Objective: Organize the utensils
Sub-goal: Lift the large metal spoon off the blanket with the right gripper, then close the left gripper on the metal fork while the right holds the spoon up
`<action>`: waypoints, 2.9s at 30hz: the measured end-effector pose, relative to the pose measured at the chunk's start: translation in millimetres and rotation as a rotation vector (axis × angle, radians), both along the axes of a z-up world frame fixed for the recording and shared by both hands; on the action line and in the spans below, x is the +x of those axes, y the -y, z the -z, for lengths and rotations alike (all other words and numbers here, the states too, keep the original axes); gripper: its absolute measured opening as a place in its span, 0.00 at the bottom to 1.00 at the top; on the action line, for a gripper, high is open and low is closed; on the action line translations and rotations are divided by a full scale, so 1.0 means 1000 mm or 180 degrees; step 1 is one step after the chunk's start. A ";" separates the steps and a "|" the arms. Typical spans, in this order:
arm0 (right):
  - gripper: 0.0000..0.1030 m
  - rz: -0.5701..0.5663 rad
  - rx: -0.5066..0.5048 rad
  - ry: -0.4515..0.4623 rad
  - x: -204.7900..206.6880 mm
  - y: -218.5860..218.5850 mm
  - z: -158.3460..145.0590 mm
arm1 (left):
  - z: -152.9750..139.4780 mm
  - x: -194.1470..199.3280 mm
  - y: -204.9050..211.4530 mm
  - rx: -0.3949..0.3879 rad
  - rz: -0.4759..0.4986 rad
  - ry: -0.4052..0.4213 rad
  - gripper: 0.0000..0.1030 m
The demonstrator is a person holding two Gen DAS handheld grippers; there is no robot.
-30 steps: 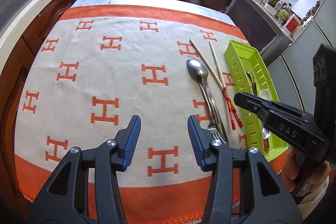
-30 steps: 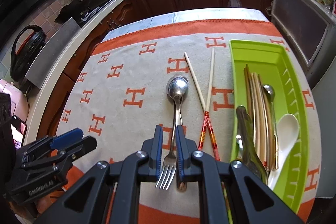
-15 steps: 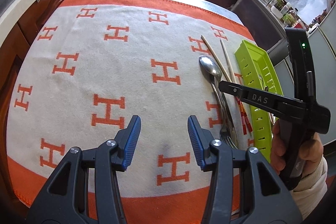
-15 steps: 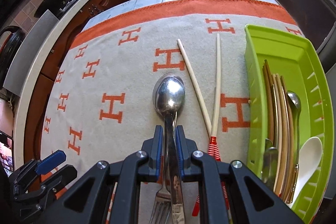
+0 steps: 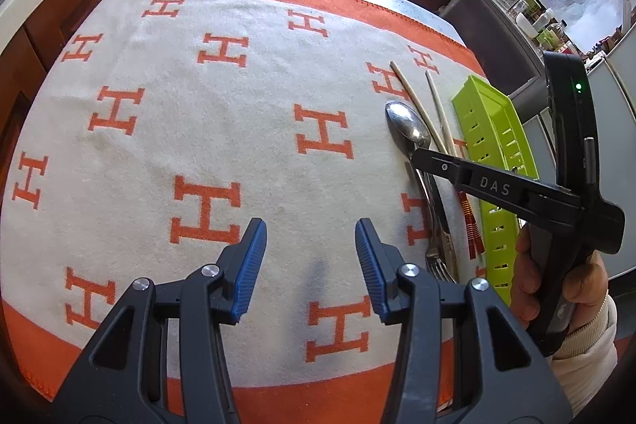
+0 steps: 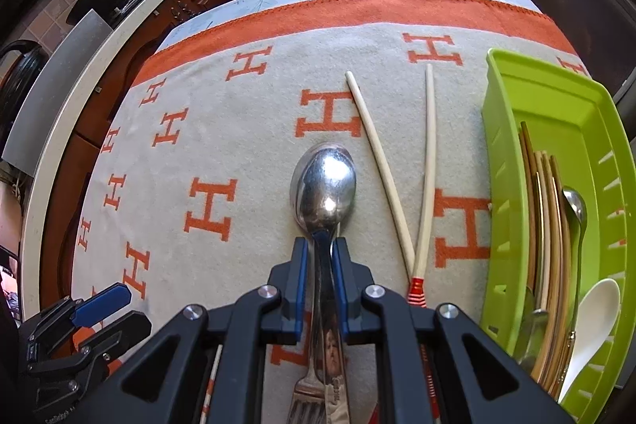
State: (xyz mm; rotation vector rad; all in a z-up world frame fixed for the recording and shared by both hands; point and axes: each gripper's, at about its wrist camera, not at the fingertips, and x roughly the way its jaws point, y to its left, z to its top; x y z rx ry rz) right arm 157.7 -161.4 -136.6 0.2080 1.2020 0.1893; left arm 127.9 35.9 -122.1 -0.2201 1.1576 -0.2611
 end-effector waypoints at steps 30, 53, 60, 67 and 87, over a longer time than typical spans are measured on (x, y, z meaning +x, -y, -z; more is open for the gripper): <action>0.13 -0.0381 0.0679 -0.0315 0.026 -0.002 0.013 | 0.008 0.003 0.007 -0.0065 0.0088 -0.0083 0.42; 0.06 -0.0172 0.0526 0.0684 -0.066 0.033 -0.036 | -0.007 0.000 0.032 0.0009 0.0240 0.0017 0.42; 0.06 -0.0016 0.0808 0.0860 -0.093 0.059 -0.050 | -0.005 0.006 0.062 0.0005 0.0431 -0.0037 0.42; 0.06 0.0103 0.0987 0.1135 -0.114 0.084 -0.071 | 0.011 0.011 0.108 0.0159 0.0645 -0.0143 0.42; 0.06 0.0607 0.1105 0.1555 -0.164 0.153 -0.130 | 0.021 0.007 0.135 0.0204 0.0613 -0.0174 0.02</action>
